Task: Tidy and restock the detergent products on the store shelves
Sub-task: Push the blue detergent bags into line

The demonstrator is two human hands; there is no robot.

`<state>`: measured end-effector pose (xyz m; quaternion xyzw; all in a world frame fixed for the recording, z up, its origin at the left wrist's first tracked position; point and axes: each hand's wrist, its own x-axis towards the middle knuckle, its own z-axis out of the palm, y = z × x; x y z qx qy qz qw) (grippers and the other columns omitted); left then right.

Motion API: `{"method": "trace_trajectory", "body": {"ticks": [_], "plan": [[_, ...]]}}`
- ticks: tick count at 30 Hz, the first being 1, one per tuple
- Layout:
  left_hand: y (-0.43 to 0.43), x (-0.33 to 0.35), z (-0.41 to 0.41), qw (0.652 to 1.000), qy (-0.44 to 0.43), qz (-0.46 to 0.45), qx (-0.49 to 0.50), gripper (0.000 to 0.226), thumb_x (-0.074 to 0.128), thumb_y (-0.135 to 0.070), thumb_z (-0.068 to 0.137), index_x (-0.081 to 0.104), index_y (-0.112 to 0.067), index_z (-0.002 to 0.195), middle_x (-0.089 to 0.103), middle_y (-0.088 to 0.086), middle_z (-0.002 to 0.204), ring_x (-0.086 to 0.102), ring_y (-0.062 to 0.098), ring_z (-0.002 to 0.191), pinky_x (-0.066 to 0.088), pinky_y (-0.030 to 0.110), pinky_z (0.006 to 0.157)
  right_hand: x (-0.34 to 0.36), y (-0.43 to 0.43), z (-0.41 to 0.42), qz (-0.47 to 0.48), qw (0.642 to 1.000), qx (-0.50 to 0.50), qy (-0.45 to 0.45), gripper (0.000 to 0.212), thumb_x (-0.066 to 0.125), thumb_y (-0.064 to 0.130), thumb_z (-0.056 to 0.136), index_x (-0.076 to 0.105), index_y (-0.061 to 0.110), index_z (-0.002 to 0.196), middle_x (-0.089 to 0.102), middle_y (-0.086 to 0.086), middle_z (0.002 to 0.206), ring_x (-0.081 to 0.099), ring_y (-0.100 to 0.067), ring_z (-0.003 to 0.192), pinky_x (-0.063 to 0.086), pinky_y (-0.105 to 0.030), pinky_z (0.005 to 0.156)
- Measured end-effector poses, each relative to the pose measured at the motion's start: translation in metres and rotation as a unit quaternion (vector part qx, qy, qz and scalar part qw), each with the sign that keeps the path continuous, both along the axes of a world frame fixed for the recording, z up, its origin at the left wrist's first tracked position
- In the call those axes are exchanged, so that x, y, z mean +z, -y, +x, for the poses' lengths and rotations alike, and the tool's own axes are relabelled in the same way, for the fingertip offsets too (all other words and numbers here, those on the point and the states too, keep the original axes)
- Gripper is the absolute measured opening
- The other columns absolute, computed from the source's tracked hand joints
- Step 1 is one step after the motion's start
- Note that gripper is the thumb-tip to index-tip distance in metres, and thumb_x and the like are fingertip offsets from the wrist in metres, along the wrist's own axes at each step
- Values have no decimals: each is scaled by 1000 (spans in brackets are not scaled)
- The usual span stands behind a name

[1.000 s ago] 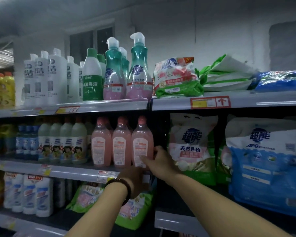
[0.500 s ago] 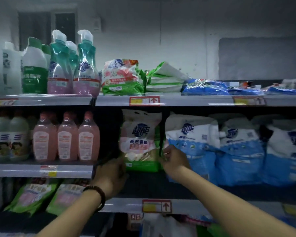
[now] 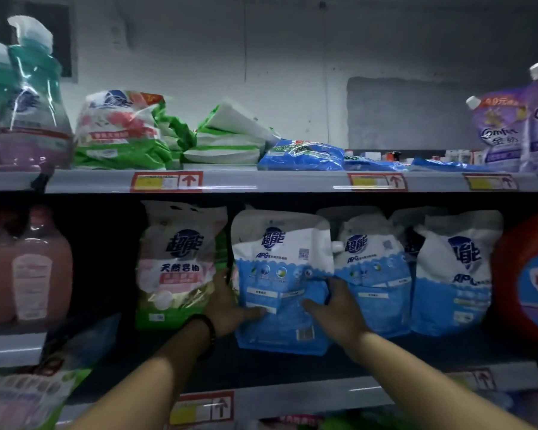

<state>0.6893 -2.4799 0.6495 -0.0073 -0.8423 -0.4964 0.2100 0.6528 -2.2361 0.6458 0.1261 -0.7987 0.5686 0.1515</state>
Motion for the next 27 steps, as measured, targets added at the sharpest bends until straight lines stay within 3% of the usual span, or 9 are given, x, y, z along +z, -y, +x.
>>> {"method": "trace_trajectory", "body": {"ticks": [2, 4, 7, 9, 11, 15, 17, 22, 27], "plan": [[-1, -6, -15, 1000, -6, 21, -8, 128, 100, -20, 62, 13, -28, 154, 49, -9, 138, 54, 18, 125, 50, 41, 105, -3, 0, -9, -13, 1000, 26, 11, 55, 86, 28, 83, 56, 25, 129, 70, 2, 123, 71, -17, 106, 61, -41, 90], [0, -13, -30, 998, -14, 58, -37, 116, 101, -18, 59, 28, -32, 147, 59, -10, 133, 64, 14, 118, 56, 40, 98, -5, 1, -14, -13, 999, 43, 16, 57, 87, 25, 84, 51, 30, 128, 68, 5, 121, 69, -15, 106, 58, -36, 91], [1, -20, -36, 994, 2, 92, -65, 110, 104, -34, 53, 44, -34, 144, 71, -4, 129, 72, 16, 112, 60, 45, 95, -10, 6, -19, -18, 997, 70, 12, 67, 92, 18, 78, 47, 38, 124, 67, 6, 123, 68, -12, 108, 57, -30, 93], [-1, -25, -32, 994, -3, 83, -66, 104, 103, -34, 56, 47, -36, 144, 73, -6, 127, 72, 13, 110, 62, 39, 91, -11, 8, -15, -44, 995, 89, 16, 65, 93, 11, 75, 48, 38, 113, 69, 8, 115, 67, -4, 98, 55, -14, 75], [-4, -26, -23, 995, -13, 80, -59, 94, 100, -24, 63, 49, -36, 141, 72, -8, 125, 71, 9, 110, 62, 29, 85, -8, 7, -9, -92, 988, 116, 39, 63, 95, 10, 73, 50, 34, 109, 68, 13, 106, 65, 1, 88, 51, -9, 61], [-10, -24, -6, 997, -15, 59, -54, 93, 103, -28, 56, 55, -35, 136, 73, -9, 124, 68, 13, 116, 62, 34, 90, -3, 1, 7, -153, 978, 124, 69, 71, 101, 20, 65, 55, 28, 118, 71, 1, 123, 73, -17, 104, 64, -35, 83], [-19, -22, 5, 998, -14, 42, -51, 90, 104, -31, 53, 60, -33, 131, 74, -10, 121, 70, 10, 112, 62, 34, 90, -1, -7, 17, -157, 978, 111, 79, 78, 102, 27, 63, 53, 28, 123, 68, 2, 128, 70, -20, 111, 61, -46, 97], [-65, -22, 26, 997, -25, 47, -63, 80, 104, -28, 53, 66, -27, 124, 77, -13, 115, 74, 6, 103, 62, 31, 89, 9, -34, 33, -139, 986, 58, 76, 108, 102, 42, 59, 42, 22, 147, 60, -1, 143, 61, -29, 128, 55, -47, 104], [-103, -17, 25, 996, -34, 44, -65, 75, 103, -28, 56, 67, -33, 122, 76, -18, 112, 72, 3, 103, 60, 41, 96, 16, -65, 43, -133, 988, 20, 74, 127, 102, 53, 45, 40, 19, 150, 61, -6, 145, 63, -31, 127, 56, -51, 104]]}}
